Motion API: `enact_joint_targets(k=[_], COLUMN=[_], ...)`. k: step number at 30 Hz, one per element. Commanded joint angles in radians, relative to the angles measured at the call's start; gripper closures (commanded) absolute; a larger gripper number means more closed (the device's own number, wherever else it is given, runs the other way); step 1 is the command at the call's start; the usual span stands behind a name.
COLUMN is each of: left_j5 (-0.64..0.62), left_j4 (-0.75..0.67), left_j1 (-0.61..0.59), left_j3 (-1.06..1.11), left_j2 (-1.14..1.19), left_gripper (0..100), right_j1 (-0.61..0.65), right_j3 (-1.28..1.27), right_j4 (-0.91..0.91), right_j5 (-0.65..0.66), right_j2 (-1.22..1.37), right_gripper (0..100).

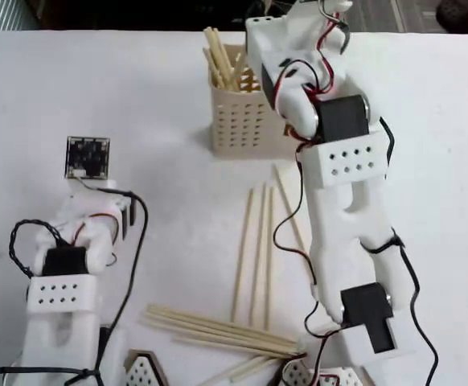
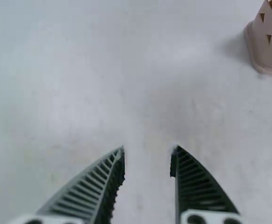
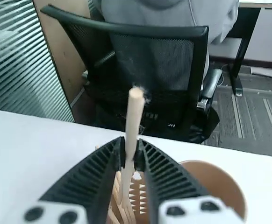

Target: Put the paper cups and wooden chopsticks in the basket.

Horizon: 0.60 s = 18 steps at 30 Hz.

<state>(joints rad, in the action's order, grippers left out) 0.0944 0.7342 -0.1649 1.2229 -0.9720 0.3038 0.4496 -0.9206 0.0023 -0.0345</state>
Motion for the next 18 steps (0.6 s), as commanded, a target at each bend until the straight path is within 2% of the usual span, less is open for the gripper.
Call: enact_joint_targets(k=[1,4,14,18], left_j5=[0.008,0.008,0.008,0.008], left_j4=[-0.020,-0.020,-0.063,-0.054], left_j1=[-0.008,-0.008,-0.004,-0.001], left_j3=[-0.006,-0.006,0.009,-0.020], left_j2=[-0.027,-0.027,-0.027,-0.028], left_gripper=[83,83,83,83], right_j1=[-0.007,-0.007,-0.016,-0.071], right_j3=[0.034,0.034,0.025,0.025], right_j4=[-0.044,-0.108,-0.464,-0.644], right_j5=[0.011,0.011,0.012,0.011], right_j2=[-0.013,-0.056,-0.208,-0.217], right_gripper=[88.9,84.8,94.4,97.0])
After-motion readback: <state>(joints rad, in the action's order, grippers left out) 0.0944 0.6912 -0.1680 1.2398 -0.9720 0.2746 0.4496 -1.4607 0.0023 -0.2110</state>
